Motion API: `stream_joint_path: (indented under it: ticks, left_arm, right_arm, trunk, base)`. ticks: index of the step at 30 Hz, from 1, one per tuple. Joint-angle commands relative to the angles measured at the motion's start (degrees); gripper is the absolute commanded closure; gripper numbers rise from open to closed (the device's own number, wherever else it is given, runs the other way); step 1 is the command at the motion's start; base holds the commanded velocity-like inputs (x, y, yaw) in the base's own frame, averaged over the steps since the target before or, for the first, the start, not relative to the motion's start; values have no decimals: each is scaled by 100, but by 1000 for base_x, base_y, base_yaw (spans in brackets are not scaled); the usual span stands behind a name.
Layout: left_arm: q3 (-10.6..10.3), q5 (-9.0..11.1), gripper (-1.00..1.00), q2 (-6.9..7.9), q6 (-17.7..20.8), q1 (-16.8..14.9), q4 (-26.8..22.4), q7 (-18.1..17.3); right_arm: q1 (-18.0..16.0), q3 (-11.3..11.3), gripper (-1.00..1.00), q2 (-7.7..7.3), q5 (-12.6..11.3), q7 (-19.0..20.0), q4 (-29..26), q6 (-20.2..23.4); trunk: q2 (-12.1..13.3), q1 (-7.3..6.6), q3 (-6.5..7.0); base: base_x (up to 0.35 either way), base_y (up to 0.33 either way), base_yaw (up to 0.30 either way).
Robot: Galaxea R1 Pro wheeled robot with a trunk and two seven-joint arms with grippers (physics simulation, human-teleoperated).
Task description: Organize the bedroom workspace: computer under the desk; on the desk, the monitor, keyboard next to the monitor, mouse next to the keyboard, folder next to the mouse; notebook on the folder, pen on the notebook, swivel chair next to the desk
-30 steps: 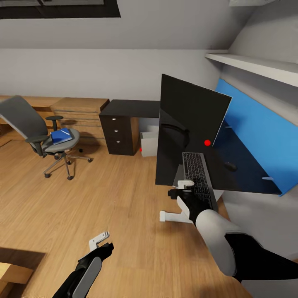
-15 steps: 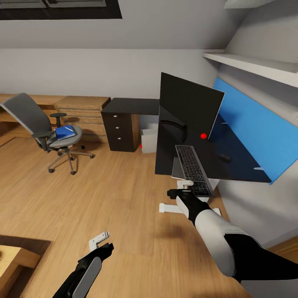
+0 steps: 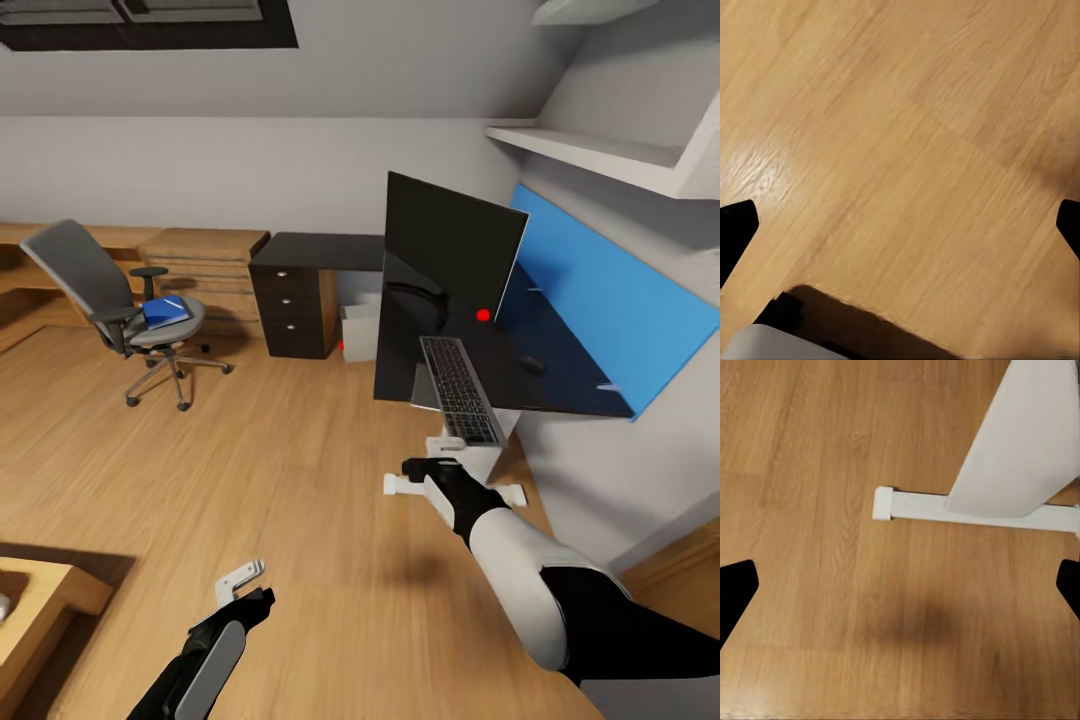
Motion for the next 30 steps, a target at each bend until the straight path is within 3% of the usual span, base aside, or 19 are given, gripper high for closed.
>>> stream_joint_path:
  ticks: [1,5,17,21,22,23,25,26,30]
  left_arm:
    - [-10,35,-100,2,14,-3,-9,44]
    - [-10,17,-100,2,9,-5,-8,35]
    - [25,-9,-100,29,6,-3,-39,22]
    - [10,-16,-100,23,7,-3,-35,19]
    - [9,-17,-100,22,8,-3,-33,19]
    - [11,1,-100,25,21,-3,-34,13]
    - [5,13,-100,26,30,-3,-37,9]
    - [-7,24,-100,23,37,-3,-45,5]
    - [-6,32,-100,20,36,-5,-59,2]
  right_arm:
    - [10,-44,-100,6,56,-3,-10,33]
    - [31,-43,-100,6,62,2,-25,23]
    - [317,-92,-100,-28,4,-16,-78,49]
    - [321,-106,-100,-276,-98,126,-82,-15]
    - [321,-109,-100,-316,-261,301,-78,-48]
    - [326,-110,-100,-668,-1110,1204,-52,-63]
    - [338,-110,-100,-909,-1675,1793,-37,-62]
    - [450,-106,-100,-1252,-2526,2880,-21,-53]
    - [584,-104,-100,-1502,-3150,3903,-11,-27]
  trunk:
    - [-4,-3,-5]
    - [-4,-3,-5]
    - [-4,-3,-5]
    - [-4,-3,-5]
    - [-4,-3,-5]
    - [-4,-3,-5]
    - [-4,-3,-5]
    - [-4,-3,-5]
    - [-4,-3,-5]
  base:
    - [-337,0,0]
    - [-260,0,0]
    - [-5,0,0]
    - [-131,-78,0]
    - [-261,-164,0]
    - [-261,-169,0]
    - [-232,-142,0]
    - [-109,-54,0]
    - [-51,-25,0]
